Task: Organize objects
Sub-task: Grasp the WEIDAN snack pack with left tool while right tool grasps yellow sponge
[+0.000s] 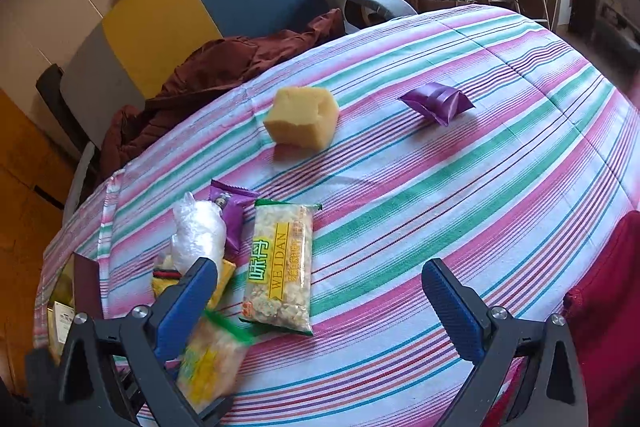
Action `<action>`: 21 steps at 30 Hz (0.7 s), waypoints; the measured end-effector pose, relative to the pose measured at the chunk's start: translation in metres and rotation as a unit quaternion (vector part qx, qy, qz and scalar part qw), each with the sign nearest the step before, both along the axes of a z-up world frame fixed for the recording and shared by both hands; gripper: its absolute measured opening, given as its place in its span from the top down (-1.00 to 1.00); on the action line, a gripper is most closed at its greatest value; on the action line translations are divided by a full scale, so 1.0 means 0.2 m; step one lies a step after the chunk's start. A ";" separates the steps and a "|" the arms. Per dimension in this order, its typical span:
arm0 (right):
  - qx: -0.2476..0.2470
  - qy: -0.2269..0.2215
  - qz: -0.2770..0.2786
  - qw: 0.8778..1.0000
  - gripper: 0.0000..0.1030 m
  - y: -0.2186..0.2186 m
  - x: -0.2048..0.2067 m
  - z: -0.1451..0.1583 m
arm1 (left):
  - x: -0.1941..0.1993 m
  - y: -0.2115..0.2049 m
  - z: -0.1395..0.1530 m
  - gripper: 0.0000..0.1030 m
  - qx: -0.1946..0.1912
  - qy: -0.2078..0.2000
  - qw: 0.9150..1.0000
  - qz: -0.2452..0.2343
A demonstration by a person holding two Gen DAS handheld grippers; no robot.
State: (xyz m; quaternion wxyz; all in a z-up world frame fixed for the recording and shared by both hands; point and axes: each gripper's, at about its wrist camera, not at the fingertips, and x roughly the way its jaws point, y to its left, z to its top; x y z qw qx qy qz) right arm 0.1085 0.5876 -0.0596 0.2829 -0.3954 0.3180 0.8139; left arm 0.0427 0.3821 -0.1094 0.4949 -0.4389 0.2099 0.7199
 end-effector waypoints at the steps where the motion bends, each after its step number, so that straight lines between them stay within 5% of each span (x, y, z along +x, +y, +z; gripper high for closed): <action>1: 0.000 -0.002 0.002 1.000 -0.99 0.00 0.00 0.00 | 0.01 -0.04 0.00 0.07 0.001 0.003 1.000 0.007; 12: -0.007 -0.019 -0.003 1.000 -0.99 0.02 -0.04 -0.01 | 0.00 -0.09 -0.01 0.08 0.016 -0.003 1.000 0.014; 21: 0.008 -0.028 -0.023 0.999 -0.99 0.27 -0.39 0.01 | 0.00 -0.10 -0.02 0.08 0.035 -0.007 0.999 0.016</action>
